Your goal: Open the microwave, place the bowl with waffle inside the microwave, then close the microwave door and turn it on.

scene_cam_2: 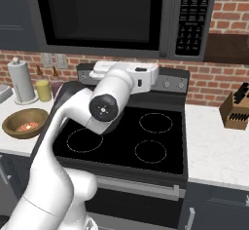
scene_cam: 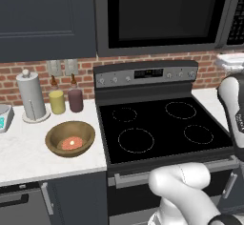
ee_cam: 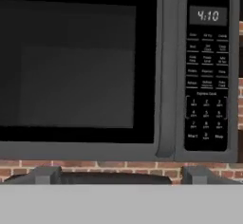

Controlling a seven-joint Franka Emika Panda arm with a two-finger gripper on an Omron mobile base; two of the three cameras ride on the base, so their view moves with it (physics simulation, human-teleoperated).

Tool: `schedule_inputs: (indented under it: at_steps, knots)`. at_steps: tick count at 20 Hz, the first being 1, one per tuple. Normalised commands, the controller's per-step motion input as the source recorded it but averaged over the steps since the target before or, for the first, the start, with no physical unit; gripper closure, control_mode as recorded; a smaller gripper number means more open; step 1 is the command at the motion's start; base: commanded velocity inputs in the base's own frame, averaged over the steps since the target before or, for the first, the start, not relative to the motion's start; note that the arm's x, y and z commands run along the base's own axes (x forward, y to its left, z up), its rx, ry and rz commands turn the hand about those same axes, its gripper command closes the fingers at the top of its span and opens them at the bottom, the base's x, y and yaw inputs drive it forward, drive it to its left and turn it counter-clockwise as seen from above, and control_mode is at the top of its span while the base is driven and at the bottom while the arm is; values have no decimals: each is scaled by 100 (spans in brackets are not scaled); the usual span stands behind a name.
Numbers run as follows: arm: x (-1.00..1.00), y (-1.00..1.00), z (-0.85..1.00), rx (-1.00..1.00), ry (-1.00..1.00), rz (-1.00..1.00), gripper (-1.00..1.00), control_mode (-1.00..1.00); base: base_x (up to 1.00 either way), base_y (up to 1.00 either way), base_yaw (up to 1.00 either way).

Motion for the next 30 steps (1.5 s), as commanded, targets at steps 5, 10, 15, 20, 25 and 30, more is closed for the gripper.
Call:
schedule_inputs:
  at_steps: [5,10,15,20,25,30]
  knots:
    - [72,-44,46,12,-2,0,-100,-100,0,0,0]
    - [24,-49,23,10,-1,0,-100,-100,0,0,0]
    - [7,-13,0,0,0,0,-100,-100,0,0,0]
    - [13,-18,-3,0,-12,0,-100,-100,0,0,0]
    - [23,-16,-3,0,-14,0,-100,-100,0,0,0]
    - [34,1,-5,-2,-3,0,-100,-100,0,0,0]
